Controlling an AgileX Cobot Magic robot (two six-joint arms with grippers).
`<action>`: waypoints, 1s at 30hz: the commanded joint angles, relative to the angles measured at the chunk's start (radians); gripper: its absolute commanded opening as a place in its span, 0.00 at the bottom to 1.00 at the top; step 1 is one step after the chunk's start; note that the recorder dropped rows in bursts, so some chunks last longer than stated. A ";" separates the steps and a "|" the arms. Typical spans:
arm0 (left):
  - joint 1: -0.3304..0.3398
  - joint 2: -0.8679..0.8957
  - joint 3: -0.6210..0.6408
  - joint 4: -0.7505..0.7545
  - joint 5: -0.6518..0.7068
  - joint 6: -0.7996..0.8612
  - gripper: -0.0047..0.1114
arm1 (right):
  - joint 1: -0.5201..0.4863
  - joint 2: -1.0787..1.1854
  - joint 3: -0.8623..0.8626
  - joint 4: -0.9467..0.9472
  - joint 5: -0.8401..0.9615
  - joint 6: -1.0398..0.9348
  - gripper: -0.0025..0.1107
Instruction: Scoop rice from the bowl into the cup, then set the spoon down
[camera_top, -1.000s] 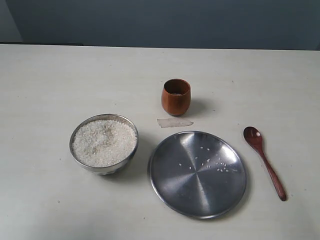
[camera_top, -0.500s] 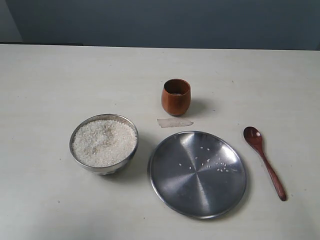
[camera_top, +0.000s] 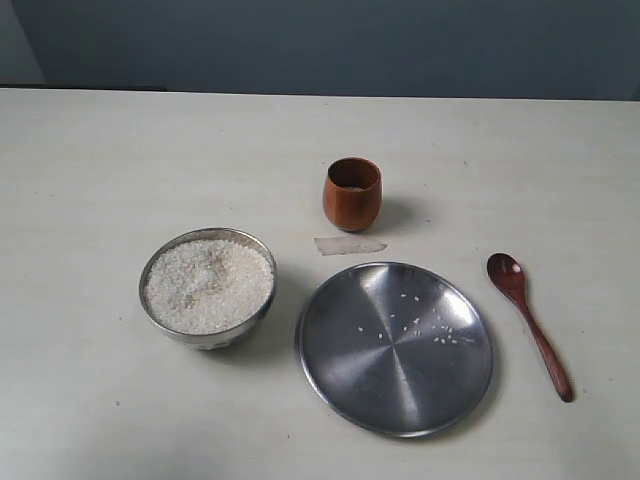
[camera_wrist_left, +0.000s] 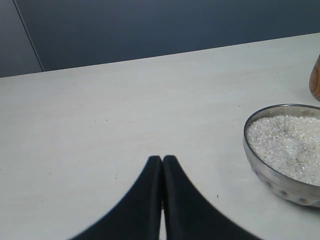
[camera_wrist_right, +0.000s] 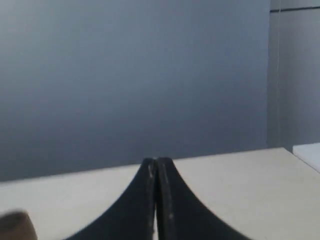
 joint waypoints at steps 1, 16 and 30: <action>-0.002 -0.005 0.005 0.003 -0.010 -0.001 0.05 | 0.002 -0.006 0.001 0.163 -0.197 -0.003 0.02; -0.002 -0.005 0.005 0.003 -0.010 -0.001 0.05 | 0.002 -0.006 -0.136 0.032 -0.020 0.278 0.02; -0.002 -0.005 0.005 0.003 -0.010 -0.001 0.05 | 0.205 0.455 -0.481 -0.299 0.338 0.254 0.02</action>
